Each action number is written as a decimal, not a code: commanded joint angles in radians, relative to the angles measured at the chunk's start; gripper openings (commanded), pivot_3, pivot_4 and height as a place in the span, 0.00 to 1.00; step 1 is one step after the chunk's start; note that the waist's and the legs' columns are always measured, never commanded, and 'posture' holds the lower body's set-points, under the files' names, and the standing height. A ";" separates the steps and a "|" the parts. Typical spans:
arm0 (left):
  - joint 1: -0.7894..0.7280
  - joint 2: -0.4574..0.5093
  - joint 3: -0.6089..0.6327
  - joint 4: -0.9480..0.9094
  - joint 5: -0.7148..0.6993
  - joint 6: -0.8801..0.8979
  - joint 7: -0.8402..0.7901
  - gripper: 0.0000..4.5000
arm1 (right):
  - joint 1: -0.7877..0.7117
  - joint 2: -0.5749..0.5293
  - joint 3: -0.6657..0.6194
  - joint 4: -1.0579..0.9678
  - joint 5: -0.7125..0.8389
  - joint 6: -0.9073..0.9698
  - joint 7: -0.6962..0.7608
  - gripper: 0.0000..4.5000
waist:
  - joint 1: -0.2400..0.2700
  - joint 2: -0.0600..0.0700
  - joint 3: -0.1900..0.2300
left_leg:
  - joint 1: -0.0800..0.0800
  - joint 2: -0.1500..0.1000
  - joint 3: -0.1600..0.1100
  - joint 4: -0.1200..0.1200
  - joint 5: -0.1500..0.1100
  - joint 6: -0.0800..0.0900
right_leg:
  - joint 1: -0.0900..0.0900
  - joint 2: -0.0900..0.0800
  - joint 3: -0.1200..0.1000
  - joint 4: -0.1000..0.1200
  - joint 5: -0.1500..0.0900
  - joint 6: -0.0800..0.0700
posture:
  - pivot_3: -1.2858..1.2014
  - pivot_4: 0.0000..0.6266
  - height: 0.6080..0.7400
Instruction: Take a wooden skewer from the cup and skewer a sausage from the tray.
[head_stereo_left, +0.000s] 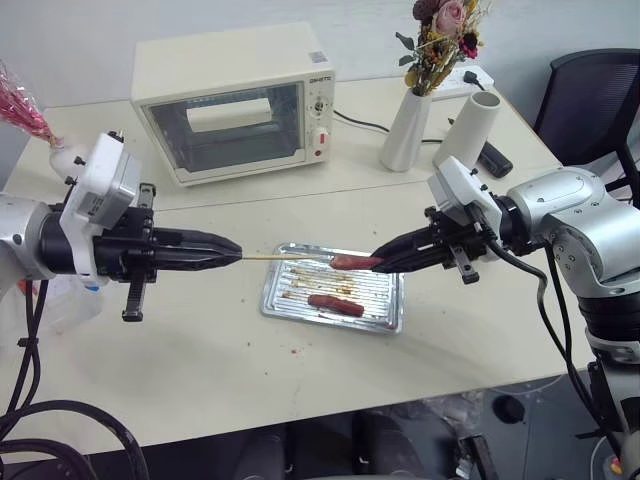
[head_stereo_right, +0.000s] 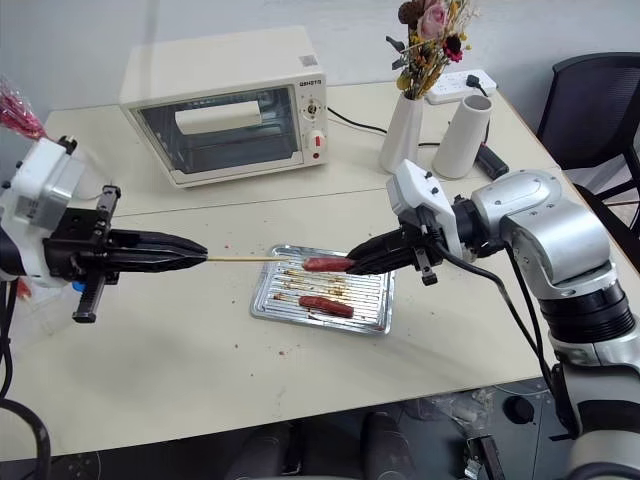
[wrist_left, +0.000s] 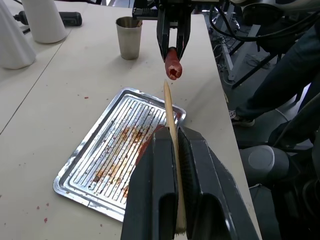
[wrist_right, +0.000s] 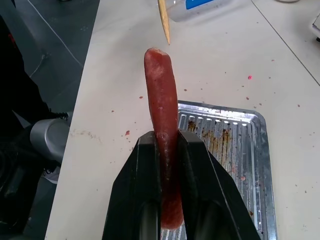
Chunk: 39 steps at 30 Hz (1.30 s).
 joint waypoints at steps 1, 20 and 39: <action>-0.032 -0.007 -0.003 -0.023 0.000 -0.018 0.003 0.00 | -0.018 0.003 -0.029 -0.027 0.017 0.004 -0.006 0.07 | 0.000 0.000 0.000 | 0.000 0.000 0.000 0.000 0.000 0.000 | 0.000 0.000 0.000 0.000 0.000 0.000 | 0.52 0.24 1.00; -0.142 -0.089 -0.146 0.013 0.061 -0.038 -0.009 0.00 | -0.040 0.052 -0.030 -0.108 0.059 0.009 -0.022 0.07 | 0.001 0.000 0.000 | 0.000 0.000 0.000 0.002 0.000 0.000 | 0.000 0.002 0.000 0.001 0.000 0.000 | 0.52 0.24 1.00; 0.192 -0.154 0.172 -0.102 0.147 -0.035 0.222 0.00 | -0.126 0.115 -0.093 0.063 -0.009 0.009 -0.209 0.53 | -0.002 0.000 0.000 | 0.000 0.004 0.001 0.006 -0.001 0.001 | 0.000 -0.001 0.000 0.002 0.000 0.000 | 0.52 0.24 1.00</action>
